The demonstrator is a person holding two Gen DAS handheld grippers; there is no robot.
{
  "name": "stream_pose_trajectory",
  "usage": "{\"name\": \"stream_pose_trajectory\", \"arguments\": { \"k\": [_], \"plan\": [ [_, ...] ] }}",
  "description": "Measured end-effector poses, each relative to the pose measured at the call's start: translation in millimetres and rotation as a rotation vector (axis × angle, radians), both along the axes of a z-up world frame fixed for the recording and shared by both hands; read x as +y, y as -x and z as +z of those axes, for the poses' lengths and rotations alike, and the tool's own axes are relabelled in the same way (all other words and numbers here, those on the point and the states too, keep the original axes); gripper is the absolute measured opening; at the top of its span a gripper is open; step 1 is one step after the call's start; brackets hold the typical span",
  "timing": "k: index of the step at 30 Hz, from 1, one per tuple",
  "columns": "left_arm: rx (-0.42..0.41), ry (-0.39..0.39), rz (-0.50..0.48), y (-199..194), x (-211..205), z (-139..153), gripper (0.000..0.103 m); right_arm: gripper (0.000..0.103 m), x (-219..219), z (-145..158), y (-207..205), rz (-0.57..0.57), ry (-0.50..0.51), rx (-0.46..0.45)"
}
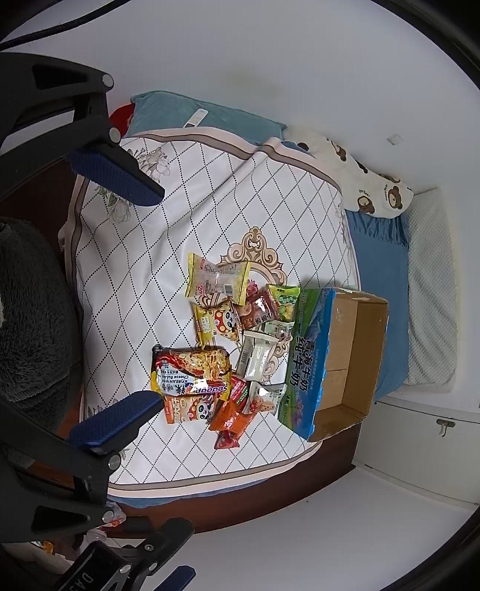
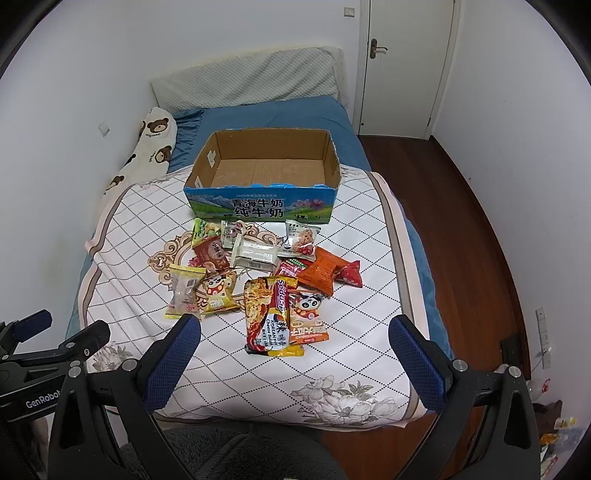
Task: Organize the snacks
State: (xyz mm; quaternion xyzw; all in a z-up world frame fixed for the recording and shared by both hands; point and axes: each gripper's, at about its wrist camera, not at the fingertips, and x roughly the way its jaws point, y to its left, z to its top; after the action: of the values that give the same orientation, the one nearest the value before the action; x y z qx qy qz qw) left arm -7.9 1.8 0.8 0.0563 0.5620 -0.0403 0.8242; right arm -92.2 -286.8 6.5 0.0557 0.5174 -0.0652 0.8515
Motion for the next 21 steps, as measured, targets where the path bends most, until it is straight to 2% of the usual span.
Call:
{"name": "stream_pose_trajectory", "arguments": {
  "k": [21],
  "plan": [
    [-0.013, 0.003, -0.003, -1.2, -0.8, 3.2, 0.102, 0.103, 0.4, 1.0, 3.1, 0.002, -0.001, -0.006]
  ]
}}
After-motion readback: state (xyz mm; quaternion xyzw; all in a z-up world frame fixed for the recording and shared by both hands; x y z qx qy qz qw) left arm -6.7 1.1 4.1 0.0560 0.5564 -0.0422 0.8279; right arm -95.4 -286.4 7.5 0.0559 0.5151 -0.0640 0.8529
